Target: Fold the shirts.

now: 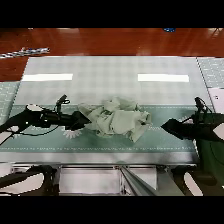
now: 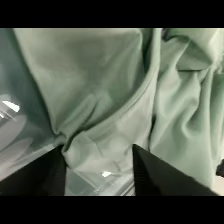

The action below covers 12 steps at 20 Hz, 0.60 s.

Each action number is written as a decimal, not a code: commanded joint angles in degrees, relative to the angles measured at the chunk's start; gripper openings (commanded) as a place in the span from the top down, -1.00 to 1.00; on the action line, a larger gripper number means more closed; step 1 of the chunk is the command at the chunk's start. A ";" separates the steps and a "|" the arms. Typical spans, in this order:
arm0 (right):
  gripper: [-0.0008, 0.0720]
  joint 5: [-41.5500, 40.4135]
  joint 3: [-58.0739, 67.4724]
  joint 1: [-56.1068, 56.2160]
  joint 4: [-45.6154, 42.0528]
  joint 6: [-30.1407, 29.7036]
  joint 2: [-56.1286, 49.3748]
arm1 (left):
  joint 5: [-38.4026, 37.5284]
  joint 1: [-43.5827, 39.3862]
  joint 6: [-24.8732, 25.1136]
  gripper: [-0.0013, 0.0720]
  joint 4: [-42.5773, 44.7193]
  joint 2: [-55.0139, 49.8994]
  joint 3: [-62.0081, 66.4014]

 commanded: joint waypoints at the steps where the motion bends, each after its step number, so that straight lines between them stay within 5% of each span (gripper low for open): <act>1: -0.13 0.83 -3.41 1.99 4.28 -1.03 0.00 | 2.58 -3.54 1.95 0.93 -2.32 -2.49 1.14; 6: -0.12 -8.07 -6.19 16.09 8.22 1.22 -7.17 | 1.95 -2.95 2.27 0.92 -2.32 -2.36 3.50; 12: -0.12 -21.97 -4.09 23.45 19.06 -3.76 -20.28 | 0.55 -2.82 2.27 0.92 -2.32 -2.38 3.50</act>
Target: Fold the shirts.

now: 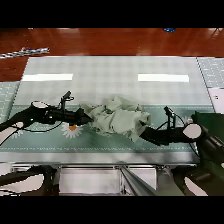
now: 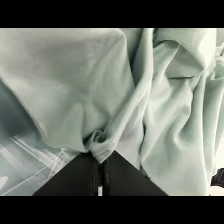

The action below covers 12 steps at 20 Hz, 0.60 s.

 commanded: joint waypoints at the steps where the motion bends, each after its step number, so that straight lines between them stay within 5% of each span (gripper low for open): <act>1: -0.12 -8.48 1.84 3.65 5.25 -2.16 -6.49 | -0.61 -0.02 0.11 0.92 -0.11 -0.07 0.15; 6: -0.06 -14.27 5.22 7.56 9.35 -4.17 -12.59 | -0.39 -0.02 0.11 0.91 -0.11 -0.07 0.15; 8: 0.82 -15.32 7.32 8.96 10.82 -6.73 -13.79 | -0.35 0.00 0.11 0.92 -0.11 -0.07 0.22; 12: 0.91 -5.68 16.06 6.10 3.87 -9.25 -10.54 | -3.85 5.75 0.09 0.92 -0.17 1.20 3.61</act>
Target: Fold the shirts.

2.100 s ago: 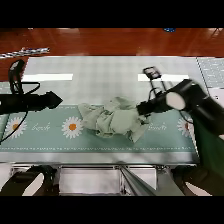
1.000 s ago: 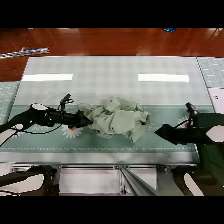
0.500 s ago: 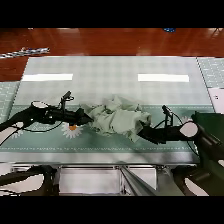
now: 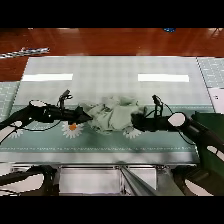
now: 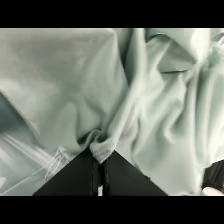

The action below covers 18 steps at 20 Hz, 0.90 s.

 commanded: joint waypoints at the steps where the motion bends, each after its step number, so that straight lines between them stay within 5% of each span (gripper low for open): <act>1: 0.91 8.66 9.11 -3.02 -7.82 -0.72 3.13 | -4.39 5.97 -0.04 0.92 -0.31 1.92 4.20; 9: 0.92 28.94 55.17 -16.04 -27.08 2.54 11.61 | -12.76 23.85 0.87 0.92 -24.33 17.88 32.92; 14: 0.92 35.43 80.54 -16.02 -32.79 1.99 12.17 | -13.05 30.47 -6.03 0.92 -16.81 23.98 58.31; 18: 0.91 40.39 83.87 -16.02 -36.59 2.32 18.10 | -9.38 33.33 -12.26 0.92 -4.04 29.51 69.92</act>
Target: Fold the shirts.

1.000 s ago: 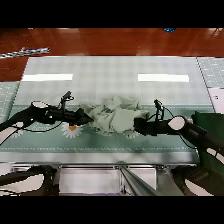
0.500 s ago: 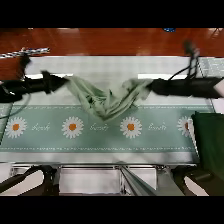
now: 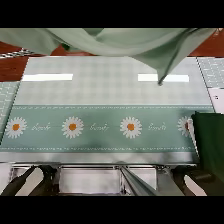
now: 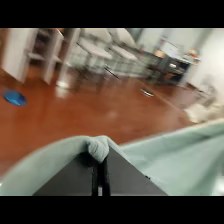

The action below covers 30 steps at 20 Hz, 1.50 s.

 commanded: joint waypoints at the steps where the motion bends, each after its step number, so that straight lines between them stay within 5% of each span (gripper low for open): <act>1: 0.91 6.23 4.81 -0.17 -5.31 0.72 5.14 | 2.97 2.05 -5.68 0.92 12.63 5.29 10.16; 5: 0.91 14.95 4.81 -0.17 -11.85 2.95 11.08 | 3.72 -3.23 -9.31 0.92 30.38 11.08 11.87; 11: 0.91 30.42 -2.23 -0.20 -16.20 6.03 13.57 | -3.76 -23.67 -20.00 0.92 71.36 17.66 7.43; 16: 0.92 26.03 -31.10 -0.17 -7.19 7.28 17.03 | -8.94 -26.43 -20.94 0.92 69.00 19.21 -14.97; 21: 0.92 5.49 -54.73 -0.20 -9.92 7.58 13.44 | 3.04 -26.43 -22.45 0.92 67.28 15.91 -46.42; 25: 0.92 -5.84 -54.60 -5.88 -9.62 5.86 -2.91 | 14.47 -26.43 -22.14 0.92 61.48 2.75 -53.05; 30: 0.91 -12.81 -43.60 -14.67 4.90 -0.92 -24.33 | 24.52 -26.43 -20.48 0.92 53.48 -17.40 -44.19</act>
